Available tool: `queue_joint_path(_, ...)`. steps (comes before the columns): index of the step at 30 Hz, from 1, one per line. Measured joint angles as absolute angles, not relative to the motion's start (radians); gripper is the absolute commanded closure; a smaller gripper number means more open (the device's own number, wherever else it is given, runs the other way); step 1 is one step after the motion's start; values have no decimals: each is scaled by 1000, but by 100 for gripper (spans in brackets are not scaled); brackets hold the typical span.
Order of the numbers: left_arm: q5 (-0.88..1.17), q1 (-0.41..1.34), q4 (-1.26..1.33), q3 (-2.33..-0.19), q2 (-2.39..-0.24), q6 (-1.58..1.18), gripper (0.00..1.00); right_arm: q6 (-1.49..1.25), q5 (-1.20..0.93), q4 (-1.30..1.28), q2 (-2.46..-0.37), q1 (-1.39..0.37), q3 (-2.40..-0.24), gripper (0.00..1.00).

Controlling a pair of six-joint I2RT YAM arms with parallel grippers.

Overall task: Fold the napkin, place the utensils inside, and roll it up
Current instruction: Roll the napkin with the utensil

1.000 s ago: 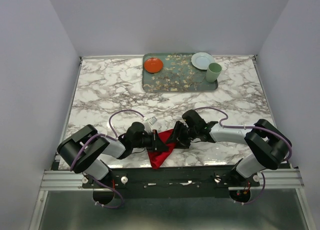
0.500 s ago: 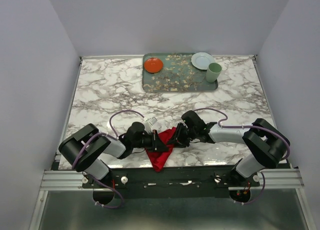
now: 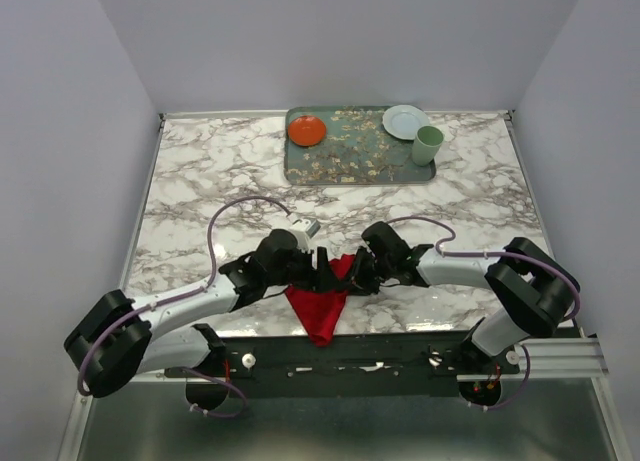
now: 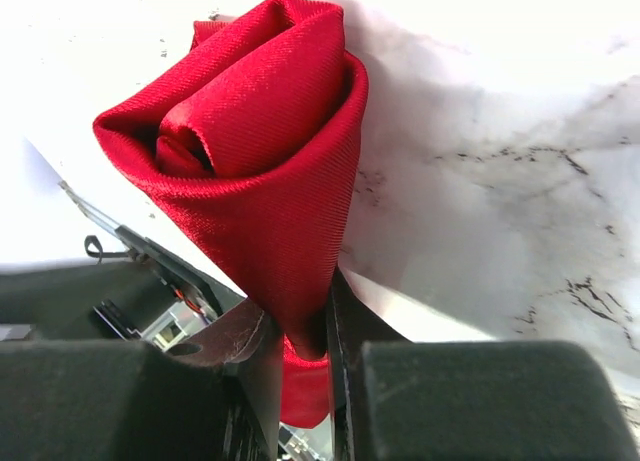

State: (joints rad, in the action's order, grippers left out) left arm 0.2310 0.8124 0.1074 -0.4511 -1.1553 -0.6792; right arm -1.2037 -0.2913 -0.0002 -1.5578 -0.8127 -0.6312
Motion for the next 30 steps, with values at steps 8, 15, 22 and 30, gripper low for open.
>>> queue_joint_path(8, -174, 1165, -156, -637, -1144, -612, 37, -1204, -280, -72, -1558, -815, -662, 79)
queue_joint_path(15, -525, 1419, -340, -786, -1388, -633, 29, -1204, -279, -113, -1564, -817, -686, 78)
queue_joint_path(22, -686, 1505, -502, -941, -1650, -676, 30, -1212, -279, -118, -1565, -817, -686, 78)
queue_joint_path(30, -757, 1510, -569, -970, -1702, -694, 36, -1237, -281, -121, -1568, -816, -686, 78)
